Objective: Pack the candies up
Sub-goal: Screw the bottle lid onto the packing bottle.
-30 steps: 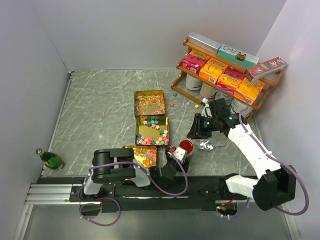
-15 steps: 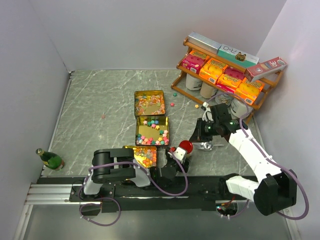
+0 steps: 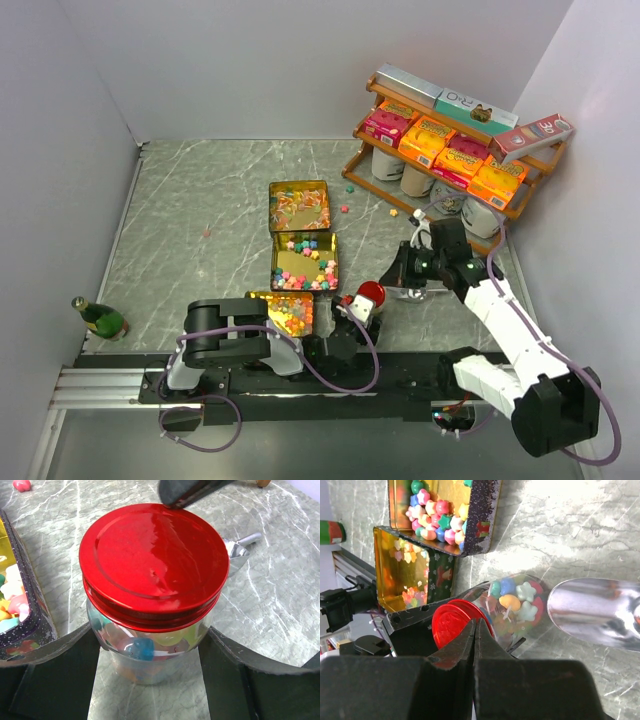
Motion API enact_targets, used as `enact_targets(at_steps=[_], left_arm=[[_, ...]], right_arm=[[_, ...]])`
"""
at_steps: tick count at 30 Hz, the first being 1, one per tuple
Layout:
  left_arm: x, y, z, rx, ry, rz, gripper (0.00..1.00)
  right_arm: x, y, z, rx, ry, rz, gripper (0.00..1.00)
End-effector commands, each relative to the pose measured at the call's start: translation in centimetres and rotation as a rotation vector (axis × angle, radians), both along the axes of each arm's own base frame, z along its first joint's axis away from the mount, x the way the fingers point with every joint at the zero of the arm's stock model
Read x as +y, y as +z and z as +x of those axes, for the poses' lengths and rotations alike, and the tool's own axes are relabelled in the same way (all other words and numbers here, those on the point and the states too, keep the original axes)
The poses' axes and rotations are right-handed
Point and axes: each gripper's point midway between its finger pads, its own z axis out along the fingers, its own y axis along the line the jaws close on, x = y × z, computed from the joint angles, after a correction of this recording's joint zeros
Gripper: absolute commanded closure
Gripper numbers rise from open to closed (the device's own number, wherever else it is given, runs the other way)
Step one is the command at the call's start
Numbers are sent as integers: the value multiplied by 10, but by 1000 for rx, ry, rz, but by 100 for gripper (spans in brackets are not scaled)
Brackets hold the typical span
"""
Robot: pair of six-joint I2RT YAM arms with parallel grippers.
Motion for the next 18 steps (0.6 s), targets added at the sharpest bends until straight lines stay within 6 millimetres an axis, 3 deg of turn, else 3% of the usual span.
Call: enact_targets(at_steps=[1,7,12,15,16,18], left_arm=[[17,-65,-12,75,-68,235,42],[22,-70,-9,91,-64,237,42],[25,-69,-9,88,-62,241,42],[28,-70,-13,83,-69,247,42],[30,-71,-15,82,-76,251,42],[31,-73,-19,79,-82,263,43]], right_arm=[[1,-28,-86,338,83,27,100],[-6,-31,-109,372,73,30,100],[-7,-19,-116,361,76,37,100],[-22,3,-90,222,-33,-44,100],[-24,22,-76,144,-67,-42,96],[-36,33,-51,60,-157,-92,84]])
